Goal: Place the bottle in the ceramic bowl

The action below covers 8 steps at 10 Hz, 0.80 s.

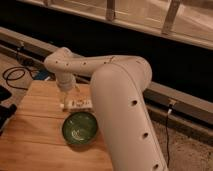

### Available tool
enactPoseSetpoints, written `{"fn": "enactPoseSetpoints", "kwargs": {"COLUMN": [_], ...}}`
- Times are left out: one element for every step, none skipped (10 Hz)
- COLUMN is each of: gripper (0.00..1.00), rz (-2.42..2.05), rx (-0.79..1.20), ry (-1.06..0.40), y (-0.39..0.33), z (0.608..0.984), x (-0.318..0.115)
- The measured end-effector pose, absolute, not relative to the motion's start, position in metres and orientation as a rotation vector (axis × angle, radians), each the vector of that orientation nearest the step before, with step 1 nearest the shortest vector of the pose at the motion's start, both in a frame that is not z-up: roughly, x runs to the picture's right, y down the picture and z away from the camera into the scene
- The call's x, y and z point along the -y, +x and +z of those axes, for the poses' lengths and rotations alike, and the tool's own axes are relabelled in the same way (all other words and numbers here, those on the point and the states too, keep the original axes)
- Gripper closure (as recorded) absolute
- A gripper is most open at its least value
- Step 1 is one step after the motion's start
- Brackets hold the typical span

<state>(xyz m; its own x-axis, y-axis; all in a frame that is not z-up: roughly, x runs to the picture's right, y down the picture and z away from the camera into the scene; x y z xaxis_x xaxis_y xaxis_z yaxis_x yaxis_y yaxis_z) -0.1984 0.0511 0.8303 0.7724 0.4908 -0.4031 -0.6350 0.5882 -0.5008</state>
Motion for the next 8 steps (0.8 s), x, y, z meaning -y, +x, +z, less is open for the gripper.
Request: {"fn": "enactPoseSetpoints", "kwargs": {"gripper": [0.35,0.35,0.35,0.35,0.35,0.35,0.35,0.35], "rz": [0.664,0.662,0.663,0.660,0.661,0.668,0.677,0.680], "rx": [-0.251,-0.270,-0.285,-0.296,-0.297,-0.292,-0.287,-0.281], "ry": [-0.681,-0.691,-0.699,-0.715,-0.731,-0.753,-0.775,-0.799], "y": [-0.196,-0.193,-0.191,-0.189,-0.188,-0.185,-0.183,-0.183], "z": [0.840,0.849,0.853,0.857,0.862,0.869,0.878,0.887], "x": [-0.060,-0.068,-0.072,-0.076,-0.081,-0.087,-0.093,-0.101]}}
